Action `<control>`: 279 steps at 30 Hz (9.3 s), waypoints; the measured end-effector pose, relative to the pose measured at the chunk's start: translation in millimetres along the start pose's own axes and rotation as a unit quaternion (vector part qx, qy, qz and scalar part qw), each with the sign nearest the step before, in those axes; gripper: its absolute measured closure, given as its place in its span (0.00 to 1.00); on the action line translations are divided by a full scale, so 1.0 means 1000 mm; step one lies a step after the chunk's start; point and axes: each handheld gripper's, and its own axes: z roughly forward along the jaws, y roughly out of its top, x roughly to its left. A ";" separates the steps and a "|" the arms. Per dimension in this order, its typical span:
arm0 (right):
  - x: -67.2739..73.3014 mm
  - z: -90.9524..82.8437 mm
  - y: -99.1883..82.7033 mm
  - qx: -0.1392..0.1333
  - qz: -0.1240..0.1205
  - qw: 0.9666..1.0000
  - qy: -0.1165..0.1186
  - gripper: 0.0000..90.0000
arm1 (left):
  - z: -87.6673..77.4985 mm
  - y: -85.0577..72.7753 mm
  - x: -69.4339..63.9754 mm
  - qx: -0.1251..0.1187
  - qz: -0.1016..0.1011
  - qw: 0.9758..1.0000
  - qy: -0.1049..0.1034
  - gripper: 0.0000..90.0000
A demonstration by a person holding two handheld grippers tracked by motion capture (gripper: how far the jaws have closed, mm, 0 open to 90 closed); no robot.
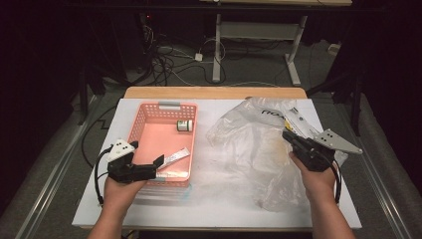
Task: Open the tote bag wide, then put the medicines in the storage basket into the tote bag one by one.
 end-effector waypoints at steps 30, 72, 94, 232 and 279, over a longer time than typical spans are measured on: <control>0.003 0.004 0.002 0.002 -0.004 1.000 0.009 1.00 | 0.052 0.043 0.012 0.022 0.010 0.999 -0.026 0.00; 0.008 0.009 -0.001 0.009 -0.007 1.000 0.025 1.00 | 0.129 0.034 0.010 0.398 0.098 0.911 -0.050 0.26; 0.010 0.010 -0.002 0.011 -0.005 0.999 0.029 1.00 | 0.147 0.042 0.000 0.484 0.164 0.857 -0.071 0.73; 0.014 0.004 0.002 -0.006 -0.006 0.999 0.037 1.00 | 0.029 0.028 -0.089 -0.017 0.068 0.983 -0.168 0.75; 0.017 0.005 0.000 0.001 -0.014 0.999 0.040 1.00 | 0.089 0.014 -0.141 0.047 0.107 0.976 -0.186 0.75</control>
